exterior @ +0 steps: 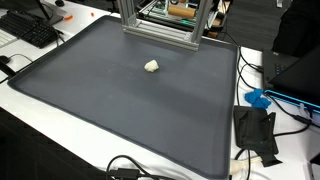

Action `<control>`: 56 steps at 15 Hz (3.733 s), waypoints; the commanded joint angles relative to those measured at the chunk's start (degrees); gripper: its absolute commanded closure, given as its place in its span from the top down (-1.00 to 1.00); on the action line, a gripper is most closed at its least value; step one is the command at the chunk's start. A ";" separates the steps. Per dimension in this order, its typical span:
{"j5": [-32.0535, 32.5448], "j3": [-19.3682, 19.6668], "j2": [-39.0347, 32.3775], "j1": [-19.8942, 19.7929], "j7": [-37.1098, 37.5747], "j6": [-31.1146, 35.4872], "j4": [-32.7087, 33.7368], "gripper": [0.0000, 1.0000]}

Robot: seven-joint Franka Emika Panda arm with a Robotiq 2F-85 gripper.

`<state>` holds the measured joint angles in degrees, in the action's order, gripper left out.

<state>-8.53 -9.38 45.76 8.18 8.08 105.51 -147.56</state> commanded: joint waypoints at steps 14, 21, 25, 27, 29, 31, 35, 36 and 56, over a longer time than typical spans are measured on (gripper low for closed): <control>-1.46 -0.31 2.12 1.63 -0.95 6.81 -5.51 1.00; -0.27 0.15 2.34 2.23 -4.21 8.19 -6.13 1.00; 1.63 0.22 1.97 1.99 -7.20 6.93 -5.40 1.00; 1.89 0.33 1.91 2.09 -8.17 7.09 -5.31 1.00; 1.66 0.20 1.74 2.18 -8.36 6.94 -5.46 1.00; 1.34 0.10 1.75 2.29 -8.09 6.98 -5.72 1.00; 1.36 0.30 1.78 2.80 -9.12 7.53 -6.19 1.00; 1.38 0.31 1.74 2.86 -9.41 7.53 -6.26 1.00; 4.56 -0.27 -0.56 3.43 -11.22 8.66 -7.22 1.00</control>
<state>-4.94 -9.77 45.30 10.63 -2.82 113.68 -153.43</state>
